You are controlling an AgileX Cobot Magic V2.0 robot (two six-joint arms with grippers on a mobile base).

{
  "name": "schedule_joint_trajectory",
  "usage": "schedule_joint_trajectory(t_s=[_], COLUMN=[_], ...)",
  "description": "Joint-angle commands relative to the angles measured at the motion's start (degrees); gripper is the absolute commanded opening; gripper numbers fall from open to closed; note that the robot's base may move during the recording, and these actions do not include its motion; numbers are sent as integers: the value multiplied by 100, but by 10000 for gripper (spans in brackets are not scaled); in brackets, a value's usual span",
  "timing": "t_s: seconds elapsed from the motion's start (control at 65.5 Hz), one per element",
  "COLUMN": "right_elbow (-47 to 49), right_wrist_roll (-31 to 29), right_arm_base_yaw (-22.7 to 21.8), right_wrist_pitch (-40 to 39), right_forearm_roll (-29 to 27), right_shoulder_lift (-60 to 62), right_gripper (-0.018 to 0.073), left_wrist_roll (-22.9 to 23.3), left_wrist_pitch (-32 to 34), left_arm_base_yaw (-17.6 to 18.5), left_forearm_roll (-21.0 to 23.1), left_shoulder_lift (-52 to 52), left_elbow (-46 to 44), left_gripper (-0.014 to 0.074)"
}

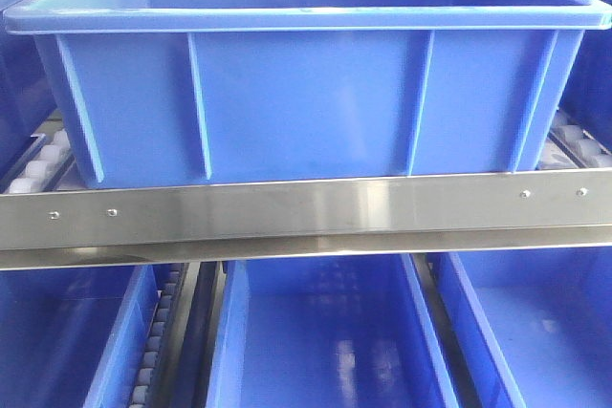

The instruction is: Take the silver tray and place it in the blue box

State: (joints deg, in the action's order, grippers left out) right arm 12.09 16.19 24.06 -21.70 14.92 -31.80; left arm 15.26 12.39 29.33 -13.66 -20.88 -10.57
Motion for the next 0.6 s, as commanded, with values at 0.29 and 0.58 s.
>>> schedule_joint_trajectory(t_s=[0.29, 0.58], right_elbow=[-711, -1268], right_wrist_roll=[-64, -350], right_arm_base_yaw=[-306, -2079], right_wrist_pitch=[245, 918], right_forearm_roll=[-185, -628], right_shoulder_lift=[1353, 2803], right_gripper=[53, 53], left_wrist_roll=[-16, -16], left_wrist_pitch=[502, 502], left_arm_base_yaw=[40, 40], left_forearm_roll=[7, 7], left_shoulder_lift=[-20, -20], left_elbow=[-152, -152], left_gripper=[-6, -6])
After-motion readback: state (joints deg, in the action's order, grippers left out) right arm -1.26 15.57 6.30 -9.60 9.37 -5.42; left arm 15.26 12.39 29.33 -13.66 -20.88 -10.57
